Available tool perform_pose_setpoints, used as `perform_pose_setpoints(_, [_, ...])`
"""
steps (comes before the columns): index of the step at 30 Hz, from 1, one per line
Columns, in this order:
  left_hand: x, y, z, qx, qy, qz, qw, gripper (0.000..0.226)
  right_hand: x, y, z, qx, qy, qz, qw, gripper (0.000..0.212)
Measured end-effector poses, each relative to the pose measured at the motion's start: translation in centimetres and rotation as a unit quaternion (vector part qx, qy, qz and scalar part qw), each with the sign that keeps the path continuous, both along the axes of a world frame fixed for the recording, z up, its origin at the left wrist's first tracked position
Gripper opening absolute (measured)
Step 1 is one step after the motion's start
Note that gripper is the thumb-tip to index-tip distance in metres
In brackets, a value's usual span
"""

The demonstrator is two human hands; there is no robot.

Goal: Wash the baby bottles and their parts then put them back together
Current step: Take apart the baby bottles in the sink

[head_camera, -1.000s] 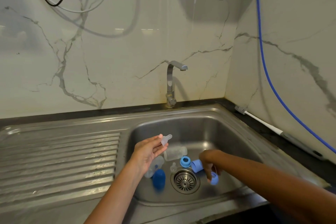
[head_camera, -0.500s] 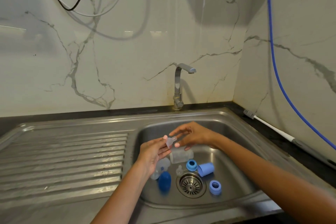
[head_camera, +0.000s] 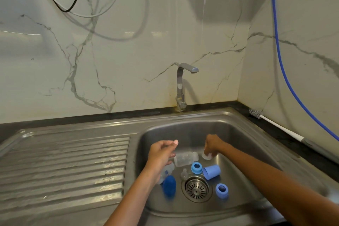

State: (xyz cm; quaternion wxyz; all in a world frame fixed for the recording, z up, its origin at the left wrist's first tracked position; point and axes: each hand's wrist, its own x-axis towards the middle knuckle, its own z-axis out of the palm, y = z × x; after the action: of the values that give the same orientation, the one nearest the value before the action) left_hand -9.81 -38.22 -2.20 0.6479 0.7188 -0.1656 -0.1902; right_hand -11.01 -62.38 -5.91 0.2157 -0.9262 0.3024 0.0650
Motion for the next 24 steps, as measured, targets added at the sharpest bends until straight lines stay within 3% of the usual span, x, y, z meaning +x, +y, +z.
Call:
perform_pose_setpoints(4, [0.2, 0.1, -0.4, 0.025, -0.041, -0.003, 0.999, 0.028, 1.1, 0.1, -1.8, -0.074, 0.079, 0.008, 0.994, 0.036])
perform_pose_setpoints(12, [0.4, 0.0, -0.9, 0.048, -0.095, -0.001, 0.994, 0.023, 1.5, 0.7, -1.3, -0.110, 0.036, 0.008, 0.993, 0.028])
perform_pose_setpoints(17, [1.0, 0.2, -1.1, 0.073, -0.140, 0.012, 0.987, 0.015, 1.0, 2.4, 1.6, -0.062, -0.027, 0.036, 0.997, 0.024])
perform_pose_setpoints(24, [-0.4, 1.9, 3.0, 0.081, -0.269, 0.081, 0.956, 0.015, -2.4, 8.8, 8.5, 0.009, -0.208, 0.084, 0.974, 0.023])
